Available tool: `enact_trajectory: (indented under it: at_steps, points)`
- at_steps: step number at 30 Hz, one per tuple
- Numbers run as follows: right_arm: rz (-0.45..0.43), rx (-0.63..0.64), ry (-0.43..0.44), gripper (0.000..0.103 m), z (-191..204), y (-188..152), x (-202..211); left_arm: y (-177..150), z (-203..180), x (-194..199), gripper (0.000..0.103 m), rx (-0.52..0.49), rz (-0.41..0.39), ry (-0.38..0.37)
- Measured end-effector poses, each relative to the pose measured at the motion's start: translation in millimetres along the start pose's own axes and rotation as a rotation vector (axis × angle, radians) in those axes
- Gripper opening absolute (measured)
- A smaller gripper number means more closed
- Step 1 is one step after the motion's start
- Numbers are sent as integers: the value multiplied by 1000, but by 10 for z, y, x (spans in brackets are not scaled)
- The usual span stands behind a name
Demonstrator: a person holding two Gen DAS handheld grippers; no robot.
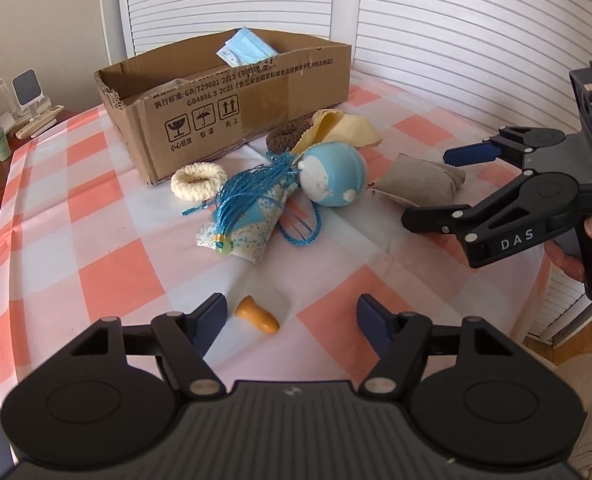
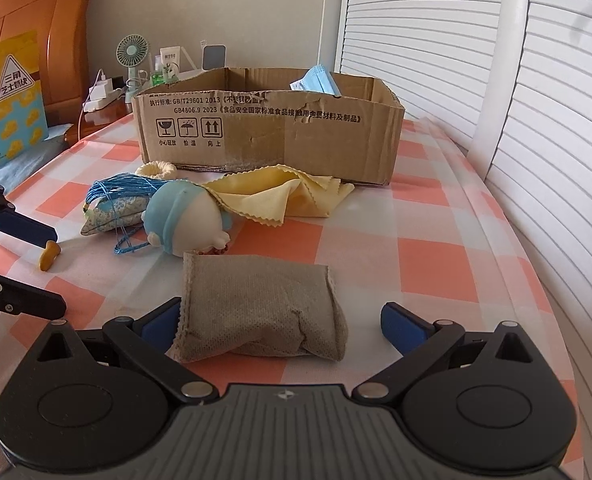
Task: Organize soft objects
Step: 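Move the right tool back to the second grey sandbag on the sheet, then close the right tool on the grey sandbag while the left tool grasps the orange piece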
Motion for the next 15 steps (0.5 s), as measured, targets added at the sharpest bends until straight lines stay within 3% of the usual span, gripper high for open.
enact_trajectory:
  at_steps: [5,10,15]
  points:
    - [0,-3,-4,103,3,1,1,13,38,22,69,-47,20,-19]
    - [-3,-7,-12,103,10,-11,7,-59,-58,107,67,-126,66,-98]
    - [-2,-10,-17,103,17,-10,12,-62,-56,128,60,-148,62,-73]
Point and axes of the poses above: each gripper's, at about its wrist camera, not at the fingertips, and x roughly against the way its jaws point, z to its left, y to its top, the point moved 2 cm from there along -x, roughly the way its jaws point, and after that the axes turned 6 degrees about x, right-handed, at the moved point
